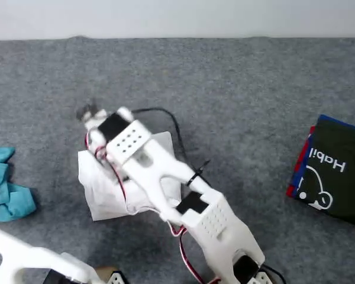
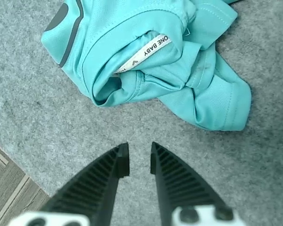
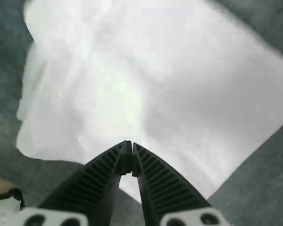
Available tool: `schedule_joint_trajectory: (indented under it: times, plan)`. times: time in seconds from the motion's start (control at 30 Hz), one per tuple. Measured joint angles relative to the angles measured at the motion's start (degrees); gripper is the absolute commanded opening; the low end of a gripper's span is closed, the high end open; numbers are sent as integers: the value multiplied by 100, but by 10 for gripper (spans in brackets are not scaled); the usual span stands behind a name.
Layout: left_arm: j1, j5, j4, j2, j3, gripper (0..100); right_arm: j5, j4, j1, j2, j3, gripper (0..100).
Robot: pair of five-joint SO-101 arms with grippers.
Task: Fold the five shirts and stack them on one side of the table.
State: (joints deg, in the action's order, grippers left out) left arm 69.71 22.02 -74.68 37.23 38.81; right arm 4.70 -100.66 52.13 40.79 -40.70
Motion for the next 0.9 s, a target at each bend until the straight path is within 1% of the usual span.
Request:
schedule_joint_trajectory:
  times: [0.1, 0.37, 0.47, 0.63, 0.73, 0.9]
  plan:
    - [0, 0, 0, 0, 0, 83, 114, 88, 273, 0, 273, 9]
    - [0, 0, 0, 0, 0, 83, 123, 756, 1231, 255, 308, 9]
    - [0, 0, 0, 0, 0, 83, 123, 800, 1442, 264, 308, 9]
    - [0, 0, 0, 0, 0, 83, 132, 747, 1310, 264, 308, 9]
    - [0, 0, 0, 0, 0, 83, 132, 712, 1046, 123, 308, 9]
    - [0, 0, 0, 0, 0, 83, 88, 712, 598, -536, 308, 9]
